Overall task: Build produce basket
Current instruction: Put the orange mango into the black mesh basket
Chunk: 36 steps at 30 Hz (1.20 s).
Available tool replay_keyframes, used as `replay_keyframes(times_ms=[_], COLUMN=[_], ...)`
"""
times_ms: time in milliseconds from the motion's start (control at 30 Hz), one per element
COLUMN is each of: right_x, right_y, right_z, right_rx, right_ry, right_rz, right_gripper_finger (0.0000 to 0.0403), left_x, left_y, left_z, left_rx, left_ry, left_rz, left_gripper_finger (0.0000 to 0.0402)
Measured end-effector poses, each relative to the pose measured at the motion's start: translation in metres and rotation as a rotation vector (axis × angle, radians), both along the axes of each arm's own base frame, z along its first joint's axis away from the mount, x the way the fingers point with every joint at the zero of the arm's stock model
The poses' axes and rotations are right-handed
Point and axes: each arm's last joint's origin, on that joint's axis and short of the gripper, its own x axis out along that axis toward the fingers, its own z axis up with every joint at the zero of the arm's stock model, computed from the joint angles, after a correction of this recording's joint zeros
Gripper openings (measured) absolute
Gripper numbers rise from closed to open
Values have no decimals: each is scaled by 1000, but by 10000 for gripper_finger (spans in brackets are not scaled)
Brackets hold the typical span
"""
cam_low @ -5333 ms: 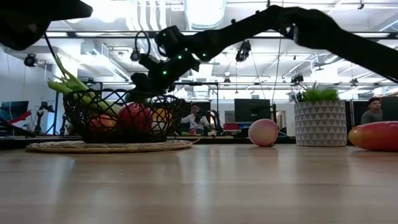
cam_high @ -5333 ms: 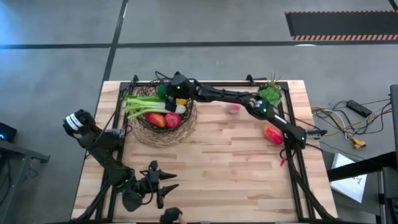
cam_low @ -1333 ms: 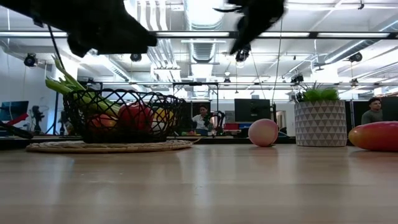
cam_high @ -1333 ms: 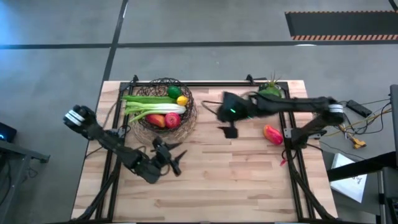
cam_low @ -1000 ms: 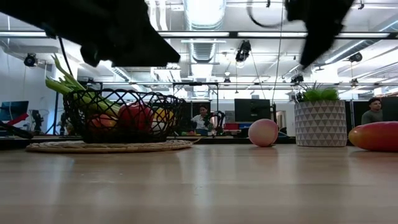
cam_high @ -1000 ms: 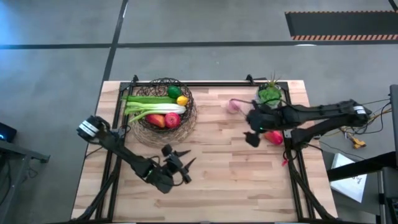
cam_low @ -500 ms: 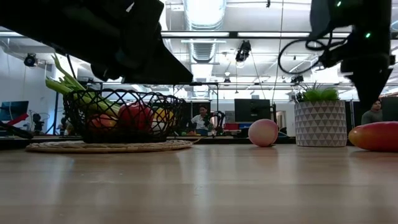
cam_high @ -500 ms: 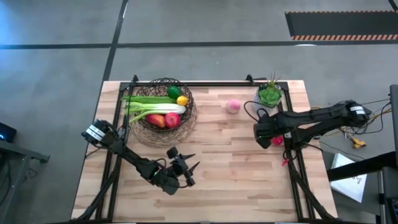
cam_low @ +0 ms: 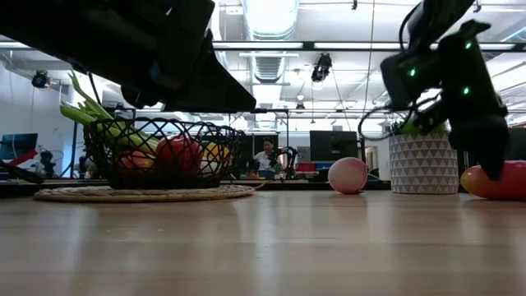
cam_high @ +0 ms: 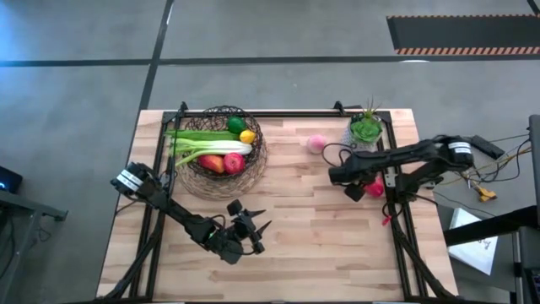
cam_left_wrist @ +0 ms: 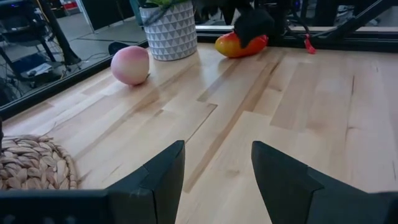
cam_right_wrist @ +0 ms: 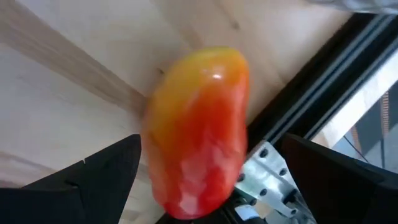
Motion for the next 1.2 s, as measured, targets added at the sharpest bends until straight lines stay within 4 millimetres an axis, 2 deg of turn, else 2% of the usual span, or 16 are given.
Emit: replay_keyframes(times_ms=[133, 367, 567, 667, 800, 933, 1033, 1200], right_x=[4, 11, 13, 18, 34, 51, 62, 60], right_y=[-2, -3, -3, -2, 5, 18, 32, 53], right_z=[-14, -35, -36, -29, -14, 4, 17, 22], right_rx=[64, 160, 179, 162, 122, 66, 18, -64], right_ry=[60, 53, 9, -94, -370, -765, -1146, -1638], right_rz=[21, 74, 121, 187, 311, 468, 622, 767], right_gripper_finger=[379, 371, 305, 270, 268, 268, 271, 270], left_x=[0, 0, 0, 0, 0, 2, 3, 5], left_y=[0, 0, 0, 0, -1, -1, -2, 0], left_z=[0, 1, 1, 1, 1, 7, 15, 25], left_rx=[-8, -17, -18, -18, -22, -19, -16, -25], left_ry=[-2, -6, -6, -7, -13, -24, -41, -89], left_rz=[-10, -19, -19, -19, -19, -17, -22, -22], left_gripper_finger=[171, 171, 171, 171, 171, 171, 171, 171])
